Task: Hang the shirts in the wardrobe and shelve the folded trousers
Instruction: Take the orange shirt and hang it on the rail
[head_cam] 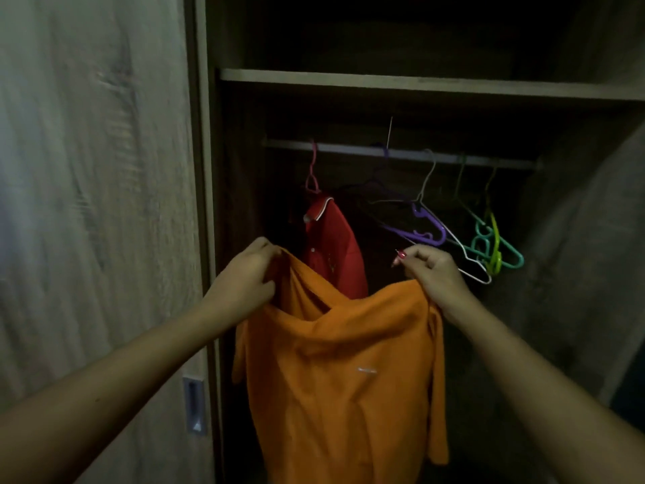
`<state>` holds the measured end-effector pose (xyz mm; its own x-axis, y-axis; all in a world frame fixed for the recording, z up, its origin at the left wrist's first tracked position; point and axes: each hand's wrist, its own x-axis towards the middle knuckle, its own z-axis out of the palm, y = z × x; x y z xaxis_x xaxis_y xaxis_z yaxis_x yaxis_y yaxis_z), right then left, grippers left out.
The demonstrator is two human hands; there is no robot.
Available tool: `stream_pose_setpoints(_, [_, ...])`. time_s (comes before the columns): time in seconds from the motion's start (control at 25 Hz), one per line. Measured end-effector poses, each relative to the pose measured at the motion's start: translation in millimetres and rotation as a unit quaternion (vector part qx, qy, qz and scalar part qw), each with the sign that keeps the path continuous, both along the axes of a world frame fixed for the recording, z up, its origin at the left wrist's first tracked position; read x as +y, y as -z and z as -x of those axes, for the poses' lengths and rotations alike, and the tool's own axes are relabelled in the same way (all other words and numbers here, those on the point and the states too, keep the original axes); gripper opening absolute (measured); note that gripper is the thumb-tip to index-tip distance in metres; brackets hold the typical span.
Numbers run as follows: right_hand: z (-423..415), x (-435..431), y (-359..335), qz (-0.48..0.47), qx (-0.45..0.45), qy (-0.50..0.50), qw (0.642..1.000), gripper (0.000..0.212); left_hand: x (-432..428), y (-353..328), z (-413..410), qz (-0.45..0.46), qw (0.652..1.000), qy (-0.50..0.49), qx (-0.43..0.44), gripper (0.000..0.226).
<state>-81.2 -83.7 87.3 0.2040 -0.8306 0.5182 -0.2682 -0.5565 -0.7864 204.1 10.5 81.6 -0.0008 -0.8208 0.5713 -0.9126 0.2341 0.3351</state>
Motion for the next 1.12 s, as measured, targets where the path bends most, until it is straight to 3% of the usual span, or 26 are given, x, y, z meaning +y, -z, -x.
stream_pose_setpoints(0.08, [-16.2, -22.7, -7.8, 0.088, 0.067, 0.056, 0.992, 0.014, 0.3, -15.0, 3.1, 0.057, 0.998, 0.027, 0.026, 0.036])
stream_pose_setpoints(0.2, [-18.9, -61.7, -33.3, 0.248, 0.198, 0.198, 0.928, 0.008, -1.4, -24.6, 8.4, 0.082, 0.996, 0.039, -0.003, 0.035])
stream_pose_setpoints(0.28, [-11.5, -84.1, -46.2, 0.268, 0.26, 0.282, 0.884, 0.019, -3.5, -24.5, 6.4, 0.072, 0.996, 0.056, -0.02, 0.037])
stream_pose_setpoints(0.36, [-8.1, -99.7, -50.5, 0.228, 0.301, 0.342, 0.861, 0.03, -5.7, -25.3, 1.8, 0.065, 0.996, 0.067, -0.018, 0.036])
stream_pose_setpoints(0.48, [-15.4, -111.4, -51.3, 0.142, 0.289, 0.306, 0.896, 0.04, -8.3, -26.6, -7.0, 0.069, 0.996, 0.053, -0.011, 0.034])
stream_pose_setpoints(0.64, [-40.1, -112.4, -53.1, 0.056, 0.147, 0.255, 0.954, 0.036, -14.4, -27.6, -21.0, 0.072, 0.997, 0.024, -0.03, 0.041])
stream_pose_setpoints(0.72, [-54.1, -108.4, -57.0, 0.022, 0.117, 0.246, 0.962, 0.035, -15.9, -28.9, -25.5, 0.052, 0.998, 0.007, -0.034, 0.044])
stream_pose_setpoints(0.84, [-65.0, -92.6, -46.6, 0.044, 0.021, 0.219, 0.974, 0.027, -16.7, -28.9, -25.4, 0.032, 0.999, -0.007, -0.035, 0.045])
stream_pose_setpoints(0.96, [-60.1, -77.5, 12.1, 0.066, -0.04, 0.185, 0.98, 0.012, -18.6, -27.1, -23.8, 0.006, 1.0, -0.009, -0.024, 0.049])
stream_pose_setpoints(1.12, [-50.2, -61.9, 59.6, -0.009, -0.064, 0.174, 0.983, 0.005, -20.5, -30.0, -17.2, -0.066, 0.996, 0.012, 0.061, 0.048])
